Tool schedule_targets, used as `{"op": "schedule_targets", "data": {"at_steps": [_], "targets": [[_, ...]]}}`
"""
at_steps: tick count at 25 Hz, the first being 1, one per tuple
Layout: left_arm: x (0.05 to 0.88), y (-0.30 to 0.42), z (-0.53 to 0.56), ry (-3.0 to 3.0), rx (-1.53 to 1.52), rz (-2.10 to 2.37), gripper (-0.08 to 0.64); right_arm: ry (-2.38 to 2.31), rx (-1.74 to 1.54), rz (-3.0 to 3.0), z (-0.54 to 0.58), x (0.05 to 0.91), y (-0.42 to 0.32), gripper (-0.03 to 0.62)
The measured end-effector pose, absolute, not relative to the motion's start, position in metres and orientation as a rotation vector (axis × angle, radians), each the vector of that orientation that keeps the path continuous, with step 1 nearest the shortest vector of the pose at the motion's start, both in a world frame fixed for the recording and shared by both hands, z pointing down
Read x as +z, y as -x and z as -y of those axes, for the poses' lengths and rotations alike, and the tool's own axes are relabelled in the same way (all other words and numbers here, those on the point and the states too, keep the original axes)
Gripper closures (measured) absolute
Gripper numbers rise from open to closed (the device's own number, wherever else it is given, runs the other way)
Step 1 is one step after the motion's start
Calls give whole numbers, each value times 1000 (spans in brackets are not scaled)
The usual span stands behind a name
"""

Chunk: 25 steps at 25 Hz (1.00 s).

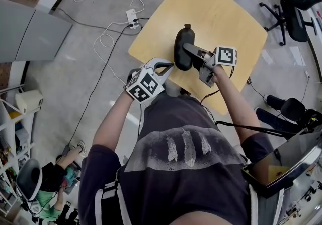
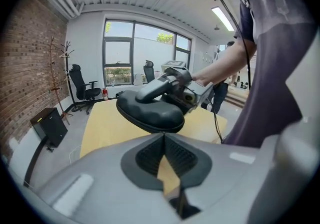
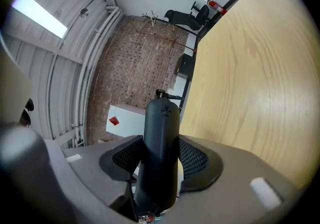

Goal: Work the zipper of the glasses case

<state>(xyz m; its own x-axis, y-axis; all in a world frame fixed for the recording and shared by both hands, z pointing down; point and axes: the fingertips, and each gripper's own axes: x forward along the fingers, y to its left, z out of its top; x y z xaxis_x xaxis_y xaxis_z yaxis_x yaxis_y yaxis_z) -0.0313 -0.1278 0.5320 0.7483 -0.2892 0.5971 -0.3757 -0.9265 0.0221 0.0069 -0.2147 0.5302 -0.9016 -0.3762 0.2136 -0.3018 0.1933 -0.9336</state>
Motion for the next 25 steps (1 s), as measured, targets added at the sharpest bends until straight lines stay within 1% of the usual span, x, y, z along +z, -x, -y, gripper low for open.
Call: {"op": "schedule_targets", "data": {"at_steps": [5, 11, 19, 22, 25], "targets": [[541, 27, 126, -2791, 930, 550, 560, 782, -1892, -2286, 217, 547, -14, 368], [561, 25, 123, -2769, 996, 593, 557, 844, -1917, -2327, 217, 567, -20, 364], [603, 25, 123, -2642, 1061, 662, 553, 873, -2020, -2336, 210, 601, -18, 360], [614, 34, 128, -2563, 1047, 718, 505, 907, -2041, -2362, 211, 611, -22, 362], [615, 43, 130, -2522, 1038, 757, 494, 931, -2063, -2363, 211, 618, -28, 362]]}}
